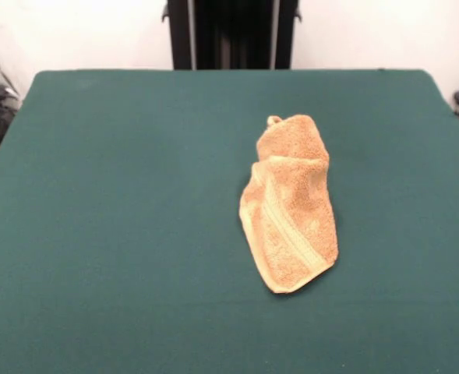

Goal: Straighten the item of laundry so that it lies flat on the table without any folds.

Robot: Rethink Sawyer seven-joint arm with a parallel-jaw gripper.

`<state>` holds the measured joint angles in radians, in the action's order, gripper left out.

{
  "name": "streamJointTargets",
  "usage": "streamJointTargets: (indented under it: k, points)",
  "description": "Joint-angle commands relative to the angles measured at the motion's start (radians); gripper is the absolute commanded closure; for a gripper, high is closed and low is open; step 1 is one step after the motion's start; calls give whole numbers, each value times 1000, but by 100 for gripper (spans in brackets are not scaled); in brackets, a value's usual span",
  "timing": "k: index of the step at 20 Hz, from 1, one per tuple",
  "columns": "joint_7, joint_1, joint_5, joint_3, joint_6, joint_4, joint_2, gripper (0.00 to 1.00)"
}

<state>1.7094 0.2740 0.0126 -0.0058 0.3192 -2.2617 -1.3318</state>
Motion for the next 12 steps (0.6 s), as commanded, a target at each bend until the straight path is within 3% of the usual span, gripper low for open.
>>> streamJointTargets:
  k: [1,4,7,10,12]
  points:
    - [-87,103,51,281,-108,-157,105,0]
    - [-77,160,99,336,-136,-155,140,0]
    - [-34,173,181,329,-195,-137,200,0]
    - [47,77,293,170,-307,-84,272,0]
    - [61,53,333,114,-327,-42,316,0]
